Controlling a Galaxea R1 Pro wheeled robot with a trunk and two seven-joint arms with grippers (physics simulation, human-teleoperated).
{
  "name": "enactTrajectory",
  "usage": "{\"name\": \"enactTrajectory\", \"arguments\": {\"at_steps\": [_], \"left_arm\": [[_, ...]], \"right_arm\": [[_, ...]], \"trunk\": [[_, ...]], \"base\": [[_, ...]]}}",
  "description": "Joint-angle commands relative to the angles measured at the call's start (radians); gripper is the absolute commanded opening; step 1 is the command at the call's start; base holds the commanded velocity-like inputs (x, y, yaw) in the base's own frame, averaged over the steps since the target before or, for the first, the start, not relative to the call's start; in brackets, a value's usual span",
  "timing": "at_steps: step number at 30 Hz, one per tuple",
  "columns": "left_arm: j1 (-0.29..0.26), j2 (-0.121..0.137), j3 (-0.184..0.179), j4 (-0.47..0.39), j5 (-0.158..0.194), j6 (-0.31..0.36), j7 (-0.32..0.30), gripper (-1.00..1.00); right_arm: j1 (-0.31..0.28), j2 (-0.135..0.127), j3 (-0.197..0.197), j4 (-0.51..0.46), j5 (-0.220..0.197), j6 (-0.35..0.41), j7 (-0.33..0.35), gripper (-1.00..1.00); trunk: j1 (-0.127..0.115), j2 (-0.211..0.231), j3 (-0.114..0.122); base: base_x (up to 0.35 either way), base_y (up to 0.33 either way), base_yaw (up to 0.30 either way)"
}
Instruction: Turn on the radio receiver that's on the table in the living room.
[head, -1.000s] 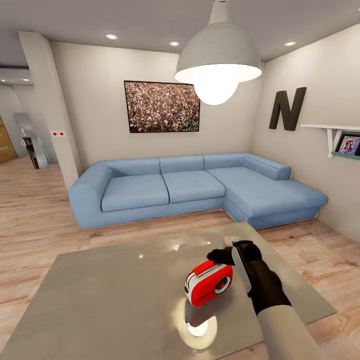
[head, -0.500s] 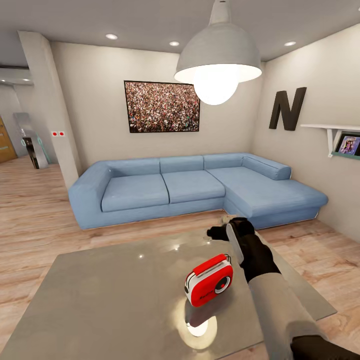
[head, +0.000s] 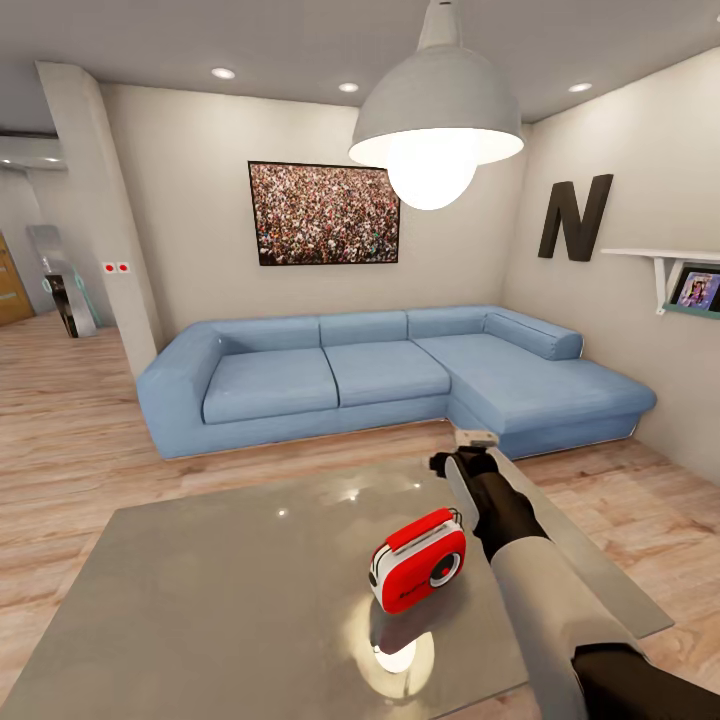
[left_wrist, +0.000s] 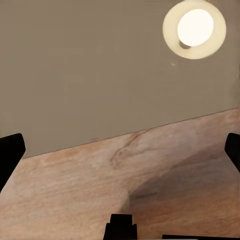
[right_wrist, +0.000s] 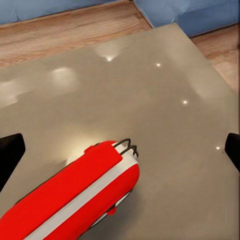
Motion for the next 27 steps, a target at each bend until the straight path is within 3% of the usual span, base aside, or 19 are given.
{"name": "enactTrajectory", "arguments": {"at_steps": [1,15,22,27], "left_arm": [[0.0,0.0,0.0,0.0,0.0,0.0,0.0,1.0],[0.0,-0.002,0.0,0.0,0.001,-0.001,0.0,1.0],[0.0,-0.003,0.0,0.001,0.002,-0.014,0.0,1.0],[0.0,-0.003,0.001,0.001,0.004,-0.021,0.0,1.0]], "right_arm": [[0.0,0.0,-0.001,0.001,0.0,-0.001,-0.002,1.0],[-0.001,0.022,-0.004,0.007,-0.041,-0.012,-0.046,1.0],[-0.001,0.043,0.006,0.011,-0.205,-0.073,-0.195,1.0],[-0.001,0.043,0.009,0.019,-0.244,-0.088,-0.271,1.0]], "trunk": [[0.0,0.0,0.0],[0.0,0.0,0.0],[0.0,0.0,0.0],[0.0,0.0,0.0]], "base": [[0.0,0.0,0.0],[0.0,0.0,0.0],[0.0,0.0,0.0],[0.0,0.0,0.0]]}}
